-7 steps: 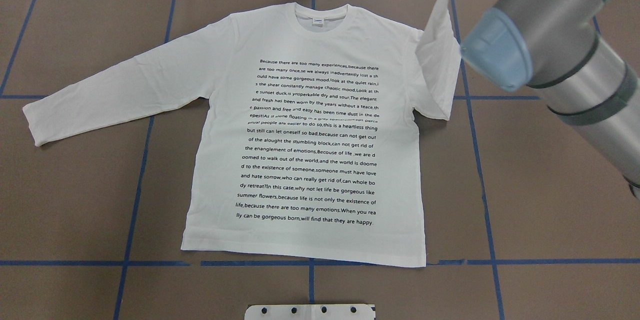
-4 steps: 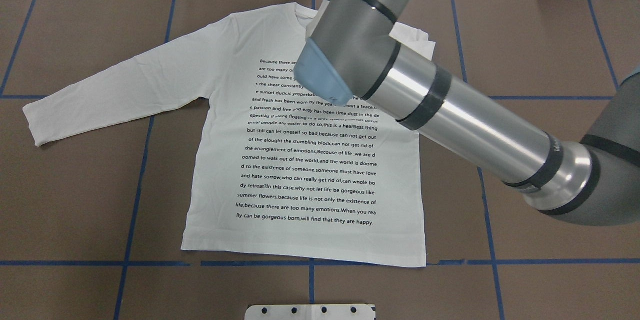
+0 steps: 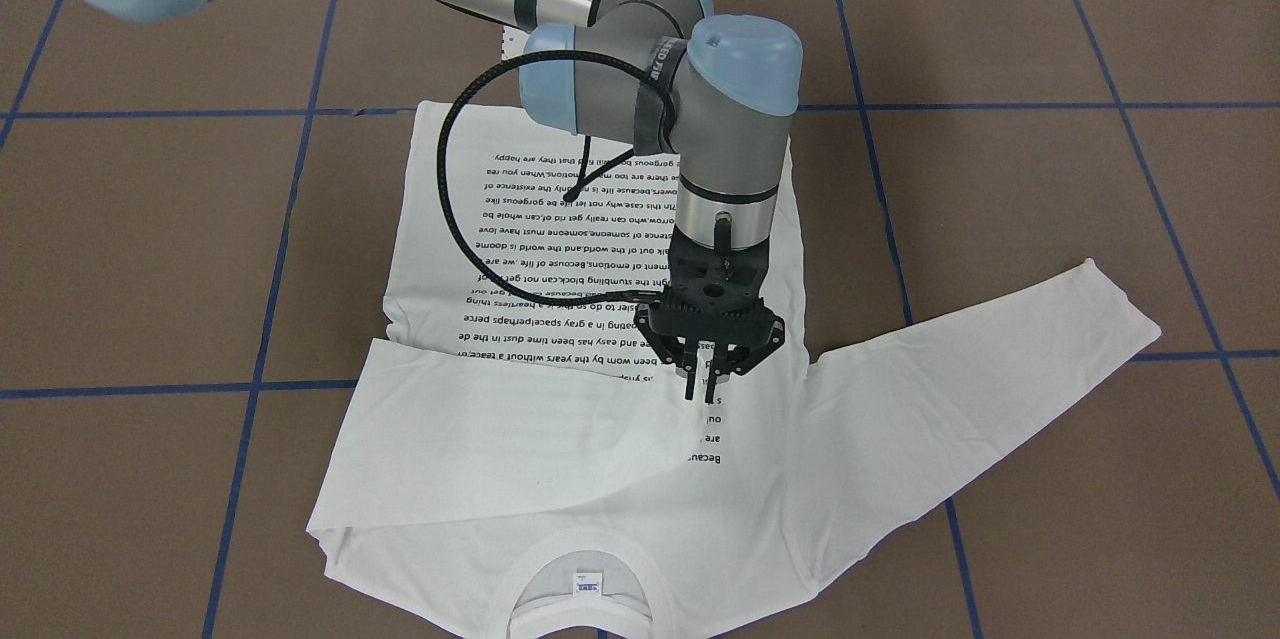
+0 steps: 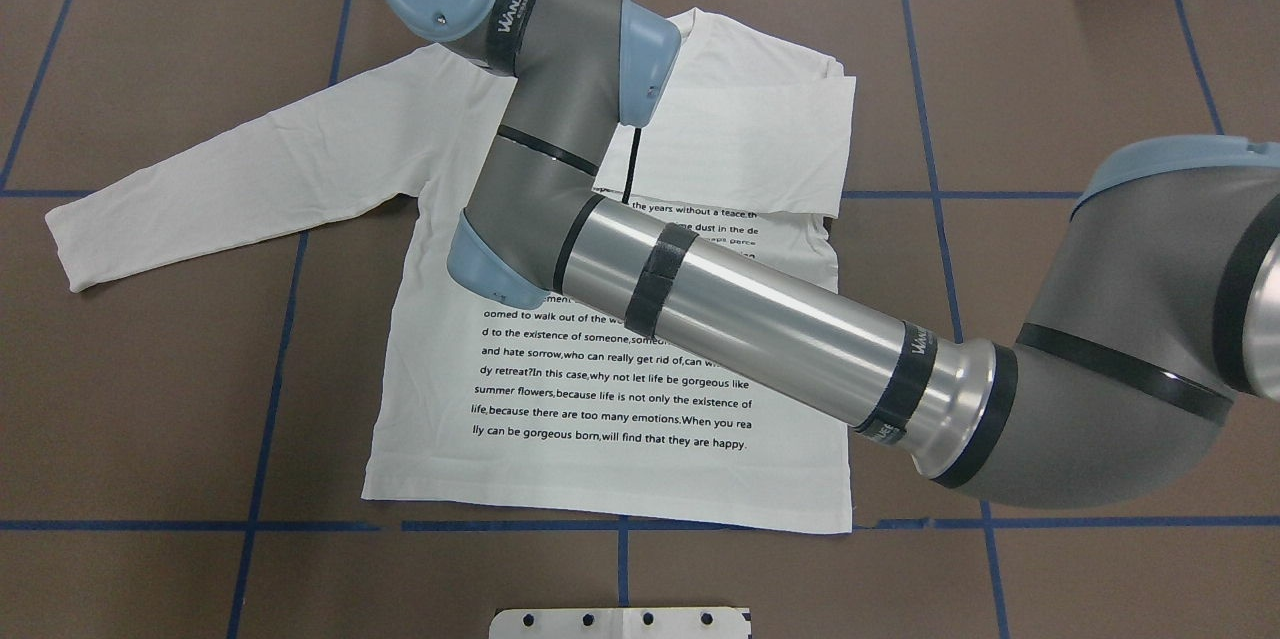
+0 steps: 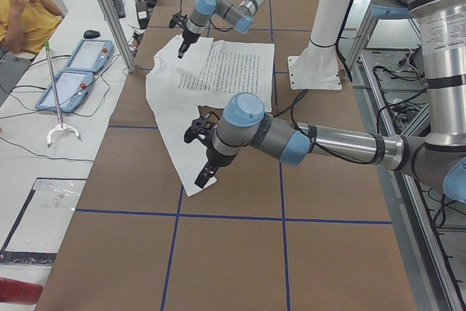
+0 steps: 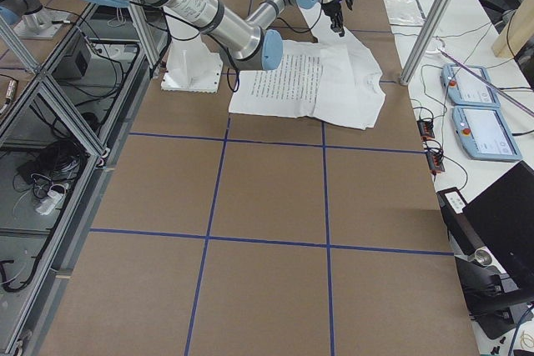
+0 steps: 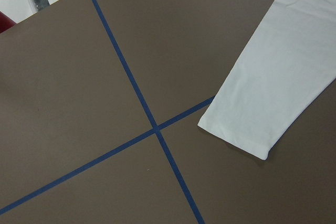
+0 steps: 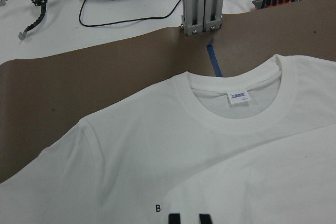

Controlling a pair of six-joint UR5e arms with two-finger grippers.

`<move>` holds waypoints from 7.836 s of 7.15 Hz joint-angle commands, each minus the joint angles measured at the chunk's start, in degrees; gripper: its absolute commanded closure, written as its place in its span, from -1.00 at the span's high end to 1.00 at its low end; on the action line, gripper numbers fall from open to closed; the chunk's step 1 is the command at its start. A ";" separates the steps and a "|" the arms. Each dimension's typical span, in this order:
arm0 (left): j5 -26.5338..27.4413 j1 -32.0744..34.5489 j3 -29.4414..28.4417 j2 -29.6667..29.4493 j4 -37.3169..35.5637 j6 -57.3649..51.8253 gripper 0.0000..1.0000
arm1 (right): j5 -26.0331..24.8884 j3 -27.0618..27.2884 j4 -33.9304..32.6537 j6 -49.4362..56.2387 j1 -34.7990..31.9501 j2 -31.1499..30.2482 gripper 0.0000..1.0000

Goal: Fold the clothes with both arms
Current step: 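Carry the sleeve across the shirt body with the right gripper, then release the sleeve on the shirt and withdraw the right gripper, then grasp the sleeve cuff nearest the left gripper and lift it, then carry the sleeve across the shirt body with the left gripper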

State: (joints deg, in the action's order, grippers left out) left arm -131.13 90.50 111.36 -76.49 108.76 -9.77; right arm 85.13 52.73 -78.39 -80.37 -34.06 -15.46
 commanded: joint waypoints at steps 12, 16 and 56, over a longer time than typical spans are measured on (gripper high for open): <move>5.68 -17.86 -12.16 -0.59 32.13 24.22 1.00 | 45.37 49.91 -9.86 65.53 -37.27 -55.40 1.00; 10.79 -30.10 -23.63 -2.07 46.19 27.87 1.00 | 45.47 53.09 -9.06 67.72 -39.24 -61.09 1.00; 37.80 -60.79 -38.78 -65.80 28.76 77.48 1.00 | 45.21 54.32 -9.06 62.14 -38.89 -61.63 1.00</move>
State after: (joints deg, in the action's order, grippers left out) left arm -93.21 29.98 71.11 -142.30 142.03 71.04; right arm 130.41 106.93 -87.45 -14.91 -73.42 -78.14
